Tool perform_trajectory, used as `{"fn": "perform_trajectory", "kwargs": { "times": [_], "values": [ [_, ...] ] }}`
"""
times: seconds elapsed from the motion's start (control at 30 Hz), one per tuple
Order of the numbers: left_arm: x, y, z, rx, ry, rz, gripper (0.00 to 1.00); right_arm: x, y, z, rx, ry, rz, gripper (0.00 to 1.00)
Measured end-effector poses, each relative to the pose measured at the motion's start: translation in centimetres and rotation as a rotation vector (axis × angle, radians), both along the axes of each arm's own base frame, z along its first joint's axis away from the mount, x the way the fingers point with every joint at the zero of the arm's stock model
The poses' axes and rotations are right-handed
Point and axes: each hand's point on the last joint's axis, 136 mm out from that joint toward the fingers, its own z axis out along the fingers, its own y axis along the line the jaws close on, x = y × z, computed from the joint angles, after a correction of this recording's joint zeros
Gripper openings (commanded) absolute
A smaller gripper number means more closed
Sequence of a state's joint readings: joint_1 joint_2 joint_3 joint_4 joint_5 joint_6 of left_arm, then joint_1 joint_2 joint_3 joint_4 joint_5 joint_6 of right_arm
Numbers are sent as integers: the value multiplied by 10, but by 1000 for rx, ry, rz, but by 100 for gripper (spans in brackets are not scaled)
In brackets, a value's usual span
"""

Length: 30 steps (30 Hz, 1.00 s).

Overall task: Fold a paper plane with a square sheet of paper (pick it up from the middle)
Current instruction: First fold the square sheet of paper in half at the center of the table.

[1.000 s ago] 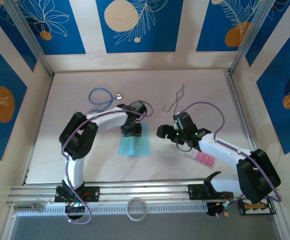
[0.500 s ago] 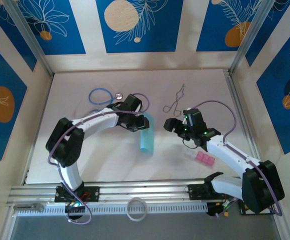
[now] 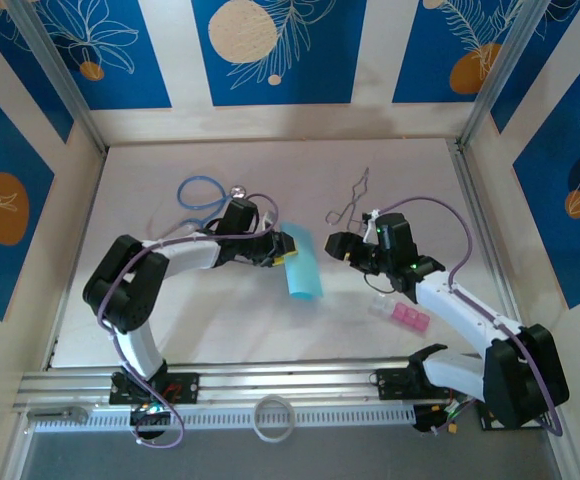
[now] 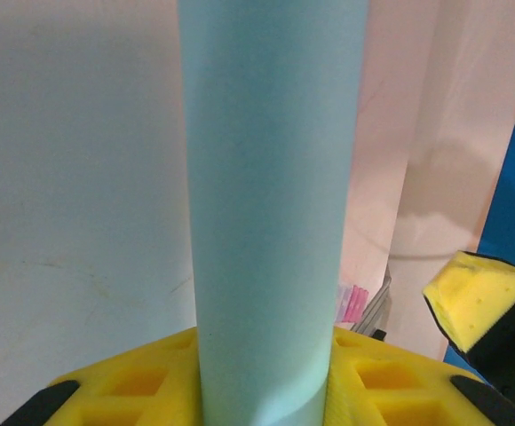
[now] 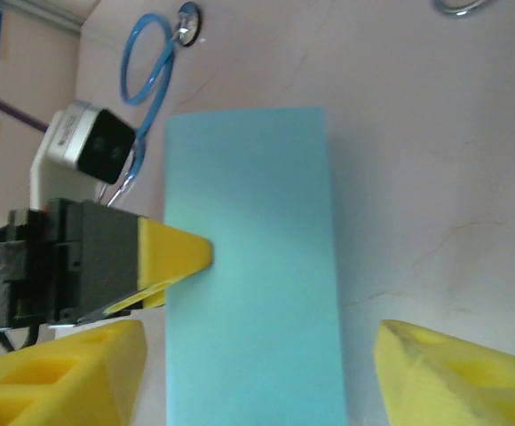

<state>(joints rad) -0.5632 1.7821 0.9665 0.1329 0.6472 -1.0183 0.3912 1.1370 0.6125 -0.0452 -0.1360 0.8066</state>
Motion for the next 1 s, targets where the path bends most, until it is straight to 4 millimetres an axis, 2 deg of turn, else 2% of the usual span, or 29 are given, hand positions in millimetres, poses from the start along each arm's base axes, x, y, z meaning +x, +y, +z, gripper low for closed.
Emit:
{"fn": "perform_trajectory", "kwargs": {
  "times": [0.13,0.27,0.4,0.67,1.0],
  "values": [
    [-1,1,-14,23,10,-13,34,-3,8,-9,16,35,49,61],
    [-8,6,-36,74,45,-33,35,-7,14,-17,21,63,79,61],
    [-13,14,-47,136,54,-45,41,-8,18,-22,22,77,95,60],
    [-10,27,-56,250,23,-50,52,-10,21,-33,15,113,105,60],
    [-8,42,-49,345,-35,-30,51,-11,23,-40,11,138,107,61]
  ]
}}
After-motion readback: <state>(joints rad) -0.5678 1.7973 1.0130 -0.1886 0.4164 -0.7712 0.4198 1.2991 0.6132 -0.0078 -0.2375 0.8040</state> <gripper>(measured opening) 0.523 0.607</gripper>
